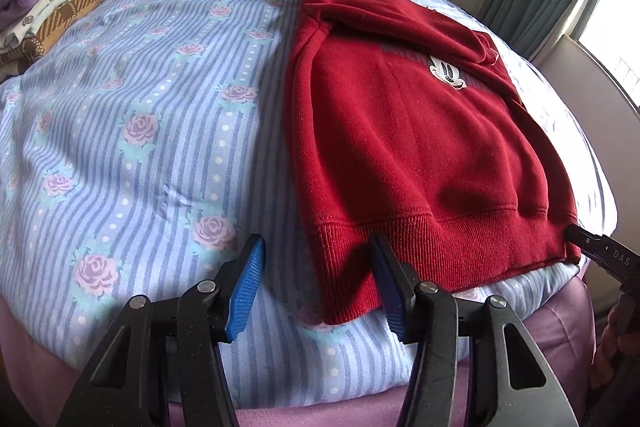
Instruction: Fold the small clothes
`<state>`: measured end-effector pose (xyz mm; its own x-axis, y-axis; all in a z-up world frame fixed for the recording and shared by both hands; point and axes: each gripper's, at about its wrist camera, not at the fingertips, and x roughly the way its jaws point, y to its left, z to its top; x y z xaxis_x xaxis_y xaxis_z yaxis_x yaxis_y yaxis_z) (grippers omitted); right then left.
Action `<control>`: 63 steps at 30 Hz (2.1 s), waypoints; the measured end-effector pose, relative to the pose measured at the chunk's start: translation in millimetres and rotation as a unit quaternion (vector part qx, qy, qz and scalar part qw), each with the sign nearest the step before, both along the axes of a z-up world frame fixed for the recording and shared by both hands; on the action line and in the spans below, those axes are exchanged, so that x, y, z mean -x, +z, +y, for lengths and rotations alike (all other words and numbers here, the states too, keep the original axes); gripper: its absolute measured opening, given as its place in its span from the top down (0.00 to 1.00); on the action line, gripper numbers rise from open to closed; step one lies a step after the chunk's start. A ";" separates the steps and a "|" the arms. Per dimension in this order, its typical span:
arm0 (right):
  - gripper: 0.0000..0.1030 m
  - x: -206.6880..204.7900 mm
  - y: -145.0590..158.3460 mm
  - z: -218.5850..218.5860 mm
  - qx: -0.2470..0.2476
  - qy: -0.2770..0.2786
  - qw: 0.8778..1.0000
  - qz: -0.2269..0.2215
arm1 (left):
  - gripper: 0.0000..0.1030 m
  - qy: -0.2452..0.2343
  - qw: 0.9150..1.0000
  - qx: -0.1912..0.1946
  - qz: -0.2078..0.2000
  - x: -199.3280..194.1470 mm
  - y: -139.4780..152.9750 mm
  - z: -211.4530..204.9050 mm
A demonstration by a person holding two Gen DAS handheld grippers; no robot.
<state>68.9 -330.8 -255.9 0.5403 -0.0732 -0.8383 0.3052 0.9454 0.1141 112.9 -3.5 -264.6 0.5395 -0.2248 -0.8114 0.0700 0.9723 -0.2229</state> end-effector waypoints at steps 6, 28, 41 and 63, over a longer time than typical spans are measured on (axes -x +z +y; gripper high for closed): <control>0.53 -5.9 -10.0 -0.3 -0.035 0.015 0.999 0.015 | 0.56 -0.008 1.000 -0.005 -0.004 2.4 -2.7 -5.9; 0.88 31.9 23.3 -9.7 -0.135 0.025 0.989 -0.051 | 0.93 -0.004 0.998 0.050 -0.044 41.8 43.6 18.2; 0.88 60.4 93.3 -11.0 -0.165 0.042 0.972 -0.161 | 0.93 0.015 0.987 0.107 -0.122 37.4 124.1 32.8; 0.88 -227.1 97.0 -51.4 -0.203 -0.012 0.963 -0.174 | 0.93 0.066 0.981 0.130 -0.127 -266.7 117.2 -5.5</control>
<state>295.9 -382.2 -158.9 0.7965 0.2069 -0.5681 0.2019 0.7947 0.5724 379.6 -9.0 -147.4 0.7549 -0.3214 -0.5717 0.0330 0.8892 -0.4563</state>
